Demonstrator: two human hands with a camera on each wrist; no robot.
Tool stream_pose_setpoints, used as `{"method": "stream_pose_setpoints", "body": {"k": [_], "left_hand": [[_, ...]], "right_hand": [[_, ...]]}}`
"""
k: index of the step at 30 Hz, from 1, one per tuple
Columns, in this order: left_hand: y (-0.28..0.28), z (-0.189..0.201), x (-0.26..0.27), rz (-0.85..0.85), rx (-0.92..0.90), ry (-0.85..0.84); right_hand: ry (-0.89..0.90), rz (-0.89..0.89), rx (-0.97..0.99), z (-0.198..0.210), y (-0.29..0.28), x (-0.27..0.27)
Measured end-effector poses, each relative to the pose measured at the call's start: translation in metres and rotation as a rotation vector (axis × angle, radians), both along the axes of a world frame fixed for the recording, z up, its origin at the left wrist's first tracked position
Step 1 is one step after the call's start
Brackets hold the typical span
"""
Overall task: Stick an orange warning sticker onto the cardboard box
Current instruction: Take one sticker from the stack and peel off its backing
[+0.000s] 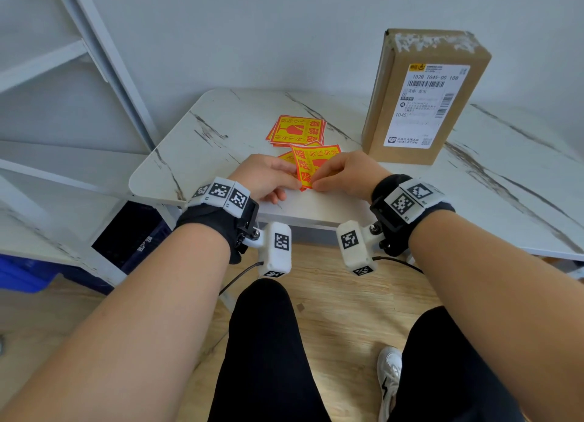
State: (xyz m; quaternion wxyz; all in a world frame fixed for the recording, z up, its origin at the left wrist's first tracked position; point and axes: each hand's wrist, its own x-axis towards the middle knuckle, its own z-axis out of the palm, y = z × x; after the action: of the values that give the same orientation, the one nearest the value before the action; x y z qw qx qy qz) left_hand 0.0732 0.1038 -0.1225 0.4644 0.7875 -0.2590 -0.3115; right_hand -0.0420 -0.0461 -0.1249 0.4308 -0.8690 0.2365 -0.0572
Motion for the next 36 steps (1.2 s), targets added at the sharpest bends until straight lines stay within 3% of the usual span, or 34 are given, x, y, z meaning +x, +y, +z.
{"method": "stream_pose_setpoints", "body": {"k": [5, 12, 16, 22, 26, 31, 36], "left_hand": [[0.000, -0.001, -0.002, 0.008, 0.011, -0.073], [-0.004, -0.002, 0.001, -0.020, 0.034, -0.053], [-0.005, -0.001, 0.002, -0.004, 0.003, 0.024], [-0.009, 0.009, -0.004, 0.076, -0.050, 0.205], [-0.014, 0.004, 0.000, 0.150, -0.057, 0.173], [-0.017, 0.005, 0.003, 0.291, -0.021, 0.098], [-0.016, 0.004, 0.006, 0.255, -0.041, 0.136]], "right_hand": [[0.009, 0.028, -0.051, 0.002, 0.003, -0.001], [0.012, 0.043, -0.096, 0.004, 0.008, 0.000], [0.018, -0.024, -0.226, -0.002, 0.011, 0.004], [-0.043, -0.056, -0.263, -0.005, 0.014, 0.001], [-0.060, -0.042, -0.209, 0.000, 0.012, -0.005], [-0.058, 0.023, -0.291, 0.004, 0.009, -0.017], [-0.110, 0.014, -0.424, 0.007, 0.003, -0.028]]}}
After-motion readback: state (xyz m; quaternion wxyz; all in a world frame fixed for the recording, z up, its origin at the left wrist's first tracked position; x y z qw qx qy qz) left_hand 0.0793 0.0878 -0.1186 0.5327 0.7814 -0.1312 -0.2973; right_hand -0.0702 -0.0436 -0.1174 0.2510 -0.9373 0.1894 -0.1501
